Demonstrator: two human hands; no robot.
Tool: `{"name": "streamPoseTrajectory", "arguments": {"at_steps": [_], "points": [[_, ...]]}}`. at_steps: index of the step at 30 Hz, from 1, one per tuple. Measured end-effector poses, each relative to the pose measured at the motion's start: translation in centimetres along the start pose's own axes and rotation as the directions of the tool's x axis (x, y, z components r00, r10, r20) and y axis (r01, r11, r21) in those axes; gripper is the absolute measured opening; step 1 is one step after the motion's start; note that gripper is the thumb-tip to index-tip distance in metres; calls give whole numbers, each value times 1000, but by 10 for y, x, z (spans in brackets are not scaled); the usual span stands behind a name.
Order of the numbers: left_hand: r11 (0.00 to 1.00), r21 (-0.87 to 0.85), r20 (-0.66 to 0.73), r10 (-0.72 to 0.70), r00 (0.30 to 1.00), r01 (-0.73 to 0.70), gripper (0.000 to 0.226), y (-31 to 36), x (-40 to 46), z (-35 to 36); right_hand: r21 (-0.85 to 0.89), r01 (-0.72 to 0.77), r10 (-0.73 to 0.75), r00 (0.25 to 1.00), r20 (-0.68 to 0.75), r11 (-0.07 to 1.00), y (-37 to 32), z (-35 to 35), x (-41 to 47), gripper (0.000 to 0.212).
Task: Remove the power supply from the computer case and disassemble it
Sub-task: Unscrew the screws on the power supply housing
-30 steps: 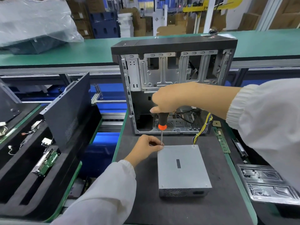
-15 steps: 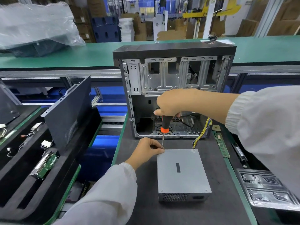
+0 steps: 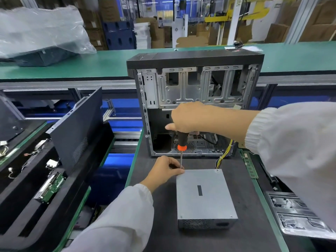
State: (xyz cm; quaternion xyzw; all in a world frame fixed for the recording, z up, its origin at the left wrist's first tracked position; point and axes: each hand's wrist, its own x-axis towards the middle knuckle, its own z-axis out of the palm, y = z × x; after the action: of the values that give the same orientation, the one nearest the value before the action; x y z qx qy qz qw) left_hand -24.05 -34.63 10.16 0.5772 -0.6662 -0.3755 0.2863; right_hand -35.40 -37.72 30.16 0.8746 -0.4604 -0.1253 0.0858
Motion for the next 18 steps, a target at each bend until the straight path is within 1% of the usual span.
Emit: {"name": "streamPoseTrajectory", "arguments": {"at_steps": [1,2,3,4,6,7,8,9,10,12,13,14,15,16,17,18], "points": [[1000,3,1,3,1000,-3,8,0,0,0,-13,56,-56,997,45,998,0,-3,1,45],[1000,8,0,8,1000,-8,7,0,0,0,-4,110,-109,988,107,994,2,-7,1,32],[1000,15,-2,13,1000,-13,7,0,0,0,55,147,-154,975,162,988,4,-10,1,15],[1000,18,-3,16,1000,-16,7,1,0,0,152,162,-190,961,201,975,5,-13,0,11],[999,16,-1,31,1000,-30,6,1,1,-1,363,130,-236,935,264,923,5,-16,-2,32],[999,15,2,37,999,-37,5,1,1,-1,431,96,-229,936,268,897,5,-16,-3,40],[999,19,6,40,999,-40,5,2,1,-1,451,58,-195,945,264,891,4,-13,-4,47],[999,29,9,40,999,-41,6,2,1,-1,419,16,-132,959,249,908,2,-10,-4,54],[998,44,10,38,999,-38,8,2,1,0,343,-12,-65,975,211,939,0,-7,-4,58],[997,70,12,33,999,-34,9,2,1,0,184,-16,-10,990,141,983,-1,-2,-3,56],[996,78,15,33,999,-34,10,2,1,0,146,2,-22,990,138,989,1,-1,-1,51],[996,82,21,36,999,-37,10,2,1,-1,134,51,-70,987,144,990,2,-2,0,42],[995,89,30,42,999,-44,10,1,0,-2,129,107,-127,978,163,986,4,-5,0,29],[993,101,41,51,998,-55,11,1,0,-3,125,159,-179,969,170,979,6,-6,0,10],[991,119,53,61,997,-67,12,1,0,-5,128,203,-223,961,164,971,8,-7,-2,9],[987,139,65,73,995,-81,13,1,0,-6,126,244,-262,952,156,961,10,-6,-3,21]]}}
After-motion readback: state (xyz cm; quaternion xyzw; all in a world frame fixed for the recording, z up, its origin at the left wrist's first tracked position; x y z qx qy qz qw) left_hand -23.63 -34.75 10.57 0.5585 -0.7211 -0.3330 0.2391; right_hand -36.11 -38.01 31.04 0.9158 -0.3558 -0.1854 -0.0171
